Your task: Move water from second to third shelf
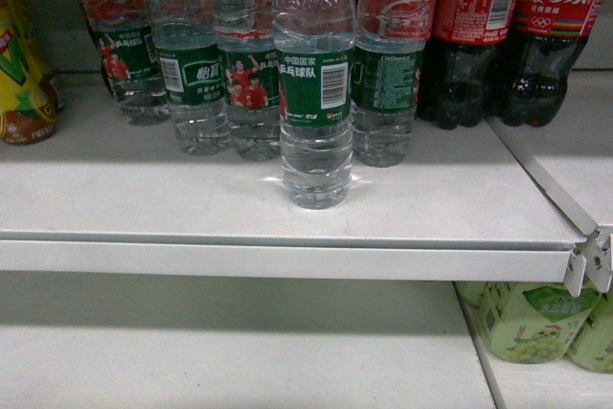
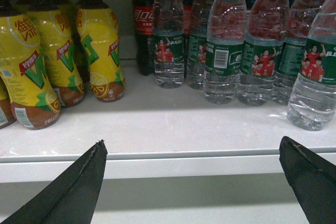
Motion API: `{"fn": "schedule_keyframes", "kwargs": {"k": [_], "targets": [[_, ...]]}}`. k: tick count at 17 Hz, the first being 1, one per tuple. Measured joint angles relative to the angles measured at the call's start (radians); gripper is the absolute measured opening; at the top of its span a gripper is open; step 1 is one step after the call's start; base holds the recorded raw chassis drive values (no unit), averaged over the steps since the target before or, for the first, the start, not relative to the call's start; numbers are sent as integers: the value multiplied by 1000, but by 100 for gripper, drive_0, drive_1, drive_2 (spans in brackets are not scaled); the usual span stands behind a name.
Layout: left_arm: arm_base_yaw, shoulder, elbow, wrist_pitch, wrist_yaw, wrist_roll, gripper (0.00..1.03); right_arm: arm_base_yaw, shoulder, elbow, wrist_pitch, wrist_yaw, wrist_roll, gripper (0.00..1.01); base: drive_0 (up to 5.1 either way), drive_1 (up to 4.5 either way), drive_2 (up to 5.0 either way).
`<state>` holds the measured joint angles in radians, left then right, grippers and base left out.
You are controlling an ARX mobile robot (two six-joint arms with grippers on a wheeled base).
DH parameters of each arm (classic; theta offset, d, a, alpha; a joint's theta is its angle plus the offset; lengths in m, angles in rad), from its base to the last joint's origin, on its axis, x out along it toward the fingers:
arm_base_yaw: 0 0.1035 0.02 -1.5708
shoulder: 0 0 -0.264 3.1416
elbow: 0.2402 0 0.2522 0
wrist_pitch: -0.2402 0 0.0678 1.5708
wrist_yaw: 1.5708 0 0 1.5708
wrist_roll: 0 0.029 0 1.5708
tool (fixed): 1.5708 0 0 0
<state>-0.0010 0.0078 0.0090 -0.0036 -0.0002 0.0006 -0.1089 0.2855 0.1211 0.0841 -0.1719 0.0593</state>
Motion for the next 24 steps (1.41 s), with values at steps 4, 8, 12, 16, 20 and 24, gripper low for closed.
{"fn": "schedule_keyframes", "kwargs": {"k": [4,8,12,16,20,24], "targets": [[0,0,0,0,0,0,98,-66,270,142,212,-62,-17,98,0,0,0],[0,0,0,0,0,0,98,-58,506,293,344,-80,-66,98,0,0,0],[0,0,0,0,0,0,98,87,648,294,449,-95,-131,98,0,0,0],[0,0,0,0,0,0,98,280,835,288,598,-46,-161,98,0,0,0],[0,0,0,0,0,0,98,497,1069,324,738,11,-156,98,0,0,0],[0,0,0,0,0,0,98,597,1219,375,802,18,-127,98,0,0,0]]}}
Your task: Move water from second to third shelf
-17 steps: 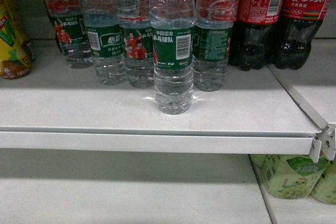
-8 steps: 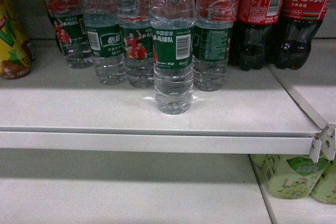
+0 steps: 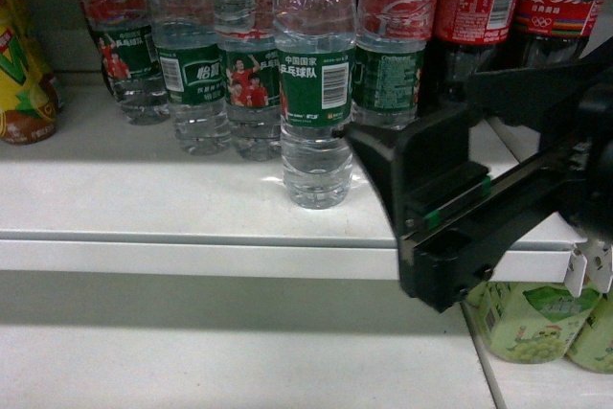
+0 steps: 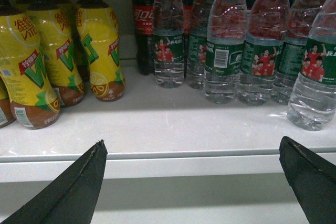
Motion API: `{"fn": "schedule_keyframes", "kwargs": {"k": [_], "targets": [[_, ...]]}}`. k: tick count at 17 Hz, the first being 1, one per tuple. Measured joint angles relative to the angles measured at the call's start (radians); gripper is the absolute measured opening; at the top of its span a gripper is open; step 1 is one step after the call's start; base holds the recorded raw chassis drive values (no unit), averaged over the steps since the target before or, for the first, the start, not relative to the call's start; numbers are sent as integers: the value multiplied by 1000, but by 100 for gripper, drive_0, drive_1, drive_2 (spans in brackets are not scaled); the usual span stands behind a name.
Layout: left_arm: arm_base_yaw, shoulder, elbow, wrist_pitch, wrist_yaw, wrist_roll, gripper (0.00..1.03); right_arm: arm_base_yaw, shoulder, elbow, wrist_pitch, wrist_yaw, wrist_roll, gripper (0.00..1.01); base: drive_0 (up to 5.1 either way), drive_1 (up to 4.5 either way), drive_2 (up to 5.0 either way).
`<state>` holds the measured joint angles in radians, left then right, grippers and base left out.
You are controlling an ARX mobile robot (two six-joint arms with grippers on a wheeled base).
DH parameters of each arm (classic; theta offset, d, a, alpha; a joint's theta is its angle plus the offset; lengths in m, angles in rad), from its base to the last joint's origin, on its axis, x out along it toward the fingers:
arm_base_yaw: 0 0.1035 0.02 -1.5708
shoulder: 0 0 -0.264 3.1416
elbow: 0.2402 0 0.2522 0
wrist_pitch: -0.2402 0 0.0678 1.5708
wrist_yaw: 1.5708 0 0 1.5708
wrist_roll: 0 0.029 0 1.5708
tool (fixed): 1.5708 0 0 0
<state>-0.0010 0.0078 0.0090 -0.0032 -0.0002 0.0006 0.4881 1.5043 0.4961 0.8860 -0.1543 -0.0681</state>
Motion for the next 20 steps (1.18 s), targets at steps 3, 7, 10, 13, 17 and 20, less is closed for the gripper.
{"fn": "schedule_keyframes", "kwargs": {"k": [3,7,10,13,17,20], "targets": [[0,0,0,0,0,0,98,51,55,47,-3,-15,19,98,0,0,0],[0,0,0,0,0,0,98,62,139,170,-76,6,76,98,0,0,0],[0,0,0,0,0,0,98,61,212,287,-185,74,107,98,0,0,0],[0,0,0,0,0,0,98,46,250,359,-243,106,136,98,0,0,0],[0,0,0,0,0,0,98,35,274,430,-276,105,171,98,0,0,0],[0,0,0,0,0,0,98,51,293,493,-323,113,180,98,0,0,0]]}}
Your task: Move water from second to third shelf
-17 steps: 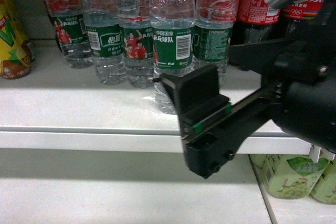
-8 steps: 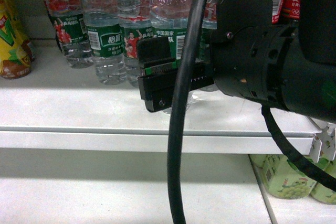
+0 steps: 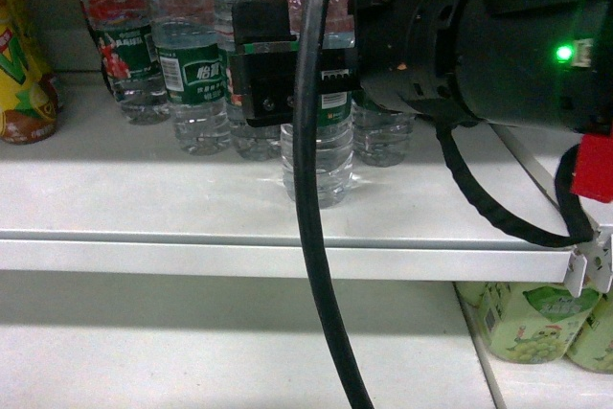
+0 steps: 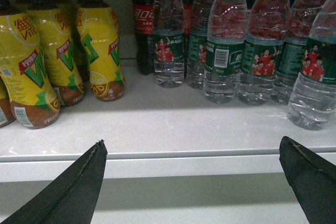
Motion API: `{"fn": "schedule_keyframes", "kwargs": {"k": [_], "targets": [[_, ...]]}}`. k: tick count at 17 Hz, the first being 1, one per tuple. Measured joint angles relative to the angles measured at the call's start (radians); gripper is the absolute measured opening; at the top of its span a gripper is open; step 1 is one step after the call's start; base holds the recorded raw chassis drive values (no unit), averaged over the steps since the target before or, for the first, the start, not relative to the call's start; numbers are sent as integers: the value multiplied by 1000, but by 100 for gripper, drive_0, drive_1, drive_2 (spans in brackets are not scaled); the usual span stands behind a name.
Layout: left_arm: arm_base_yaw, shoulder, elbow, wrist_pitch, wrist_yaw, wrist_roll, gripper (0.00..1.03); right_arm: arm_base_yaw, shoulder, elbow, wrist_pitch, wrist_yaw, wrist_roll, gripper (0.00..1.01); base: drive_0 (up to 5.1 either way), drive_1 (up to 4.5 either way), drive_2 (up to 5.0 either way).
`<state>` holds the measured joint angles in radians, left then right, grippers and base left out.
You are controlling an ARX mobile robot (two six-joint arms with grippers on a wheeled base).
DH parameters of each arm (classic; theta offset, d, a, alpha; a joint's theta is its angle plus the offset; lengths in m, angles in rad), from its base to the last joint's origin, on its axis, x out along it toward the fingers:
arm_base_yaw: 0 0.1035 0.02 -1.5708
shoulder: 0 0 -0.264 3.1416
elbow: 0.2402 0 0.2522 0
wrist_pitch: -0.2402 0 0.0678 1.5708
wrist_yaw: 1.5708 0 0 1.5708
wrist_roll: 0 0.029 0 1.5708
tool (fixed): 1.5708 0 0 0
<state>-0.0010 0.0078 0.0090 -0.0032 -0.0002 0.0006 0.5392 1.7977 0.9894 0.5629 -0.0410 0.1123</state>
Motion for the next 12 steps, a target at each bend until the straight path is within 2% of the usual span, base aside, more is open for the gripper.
{"fn": "schedule_keyframes", "kwargs": {"k": [2,4,9,12], "targets": [[0,0,0,0,0,0,98,19,72,73,-46,65,15,98,0,0,0],[0,0,0,0,0,0,98,25,85,95,-54,93,40,98,0,0,0],[0,0,0,0,0,0,98,31,86,102,-54,102,62,98,0,0,0],[0,0,0,0,0,0,98,31,86,104,-55,109,65,91,0,0,0]]}}
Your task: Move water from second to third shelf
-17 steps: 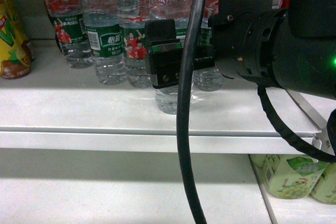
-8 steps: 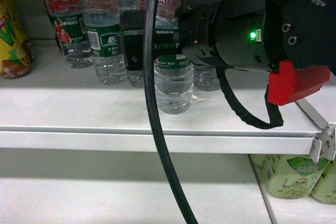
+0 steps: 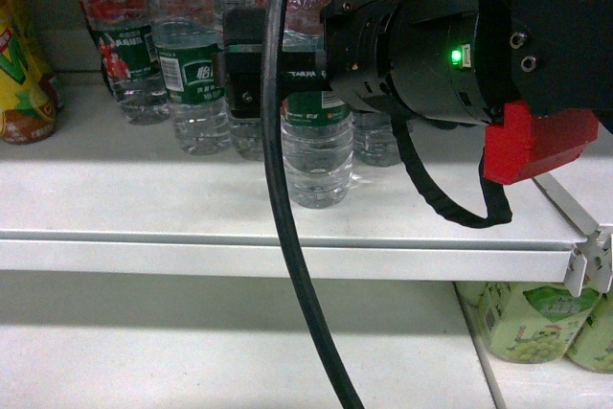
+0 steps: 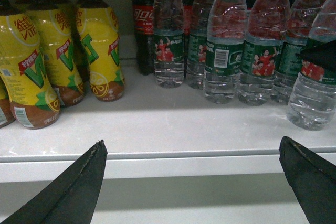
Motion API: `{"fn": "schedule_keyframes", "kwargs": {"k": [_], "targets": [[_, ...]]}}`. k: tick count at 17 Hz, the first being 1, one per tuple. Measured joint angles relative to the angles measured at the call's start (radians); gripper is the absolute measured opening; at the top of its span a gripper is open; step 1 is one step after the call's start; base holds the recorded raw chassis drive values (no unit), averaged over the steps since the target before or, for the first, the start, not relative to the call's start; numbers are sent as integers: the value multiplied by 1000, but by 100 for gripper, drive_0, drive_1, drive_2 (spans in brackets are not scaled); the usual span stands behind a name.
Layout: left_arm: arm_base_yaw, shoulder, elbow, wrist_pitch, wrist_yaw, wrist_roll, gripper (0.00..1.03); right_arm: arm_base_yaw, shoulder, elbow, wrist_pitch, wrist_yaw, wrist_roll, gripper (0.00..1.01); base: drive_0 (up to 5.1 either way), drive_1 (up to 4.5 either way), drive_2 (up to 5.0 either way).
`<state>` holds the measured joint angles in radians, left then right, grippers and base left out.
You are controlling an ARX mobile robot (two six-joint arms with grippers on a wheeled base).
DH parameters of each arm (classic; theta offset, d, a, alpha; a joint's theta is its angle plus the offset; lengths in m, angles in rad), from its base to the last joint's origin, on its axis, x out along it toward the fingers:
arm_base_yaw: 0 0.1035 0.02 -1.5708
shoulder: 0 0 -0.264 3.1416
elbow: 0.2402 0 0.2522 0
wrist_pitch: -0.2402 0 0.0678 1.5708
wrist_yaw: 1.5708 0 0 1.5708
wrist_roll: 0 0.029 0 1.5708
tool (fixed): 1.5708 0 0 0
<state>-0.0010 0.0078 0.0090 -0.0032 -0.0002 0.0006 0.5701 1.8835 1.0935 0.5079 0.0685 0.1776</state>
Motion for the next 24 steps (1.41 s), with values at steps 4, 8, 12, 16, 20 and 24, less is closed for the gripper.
{"fn": "schedule_keyframes", "kwargs": {"k": [4,8,12,16,20,24], "targets": [[0,0,0,0,0,0,98,1,0,0,0,14,5,62,0,0,0],[0,0,0,0,0,0,98,1,0,-1,9,25,5,42,0,0,0],[0,0,0,0,0,0,98,4,-47,-64,26,9,8,41,0,0,0],[0,0,0,0,0,0,98,-10,-142,-187,53,-37,6,41,0,0,0],[0,0,0,0,0,0,98,-74,-249,-342,121,-63,5,41,0,0,0],[0,0,0,0,0,0,98,-135,-375,-482,138,-73,-11,41,0,0,0]]}}
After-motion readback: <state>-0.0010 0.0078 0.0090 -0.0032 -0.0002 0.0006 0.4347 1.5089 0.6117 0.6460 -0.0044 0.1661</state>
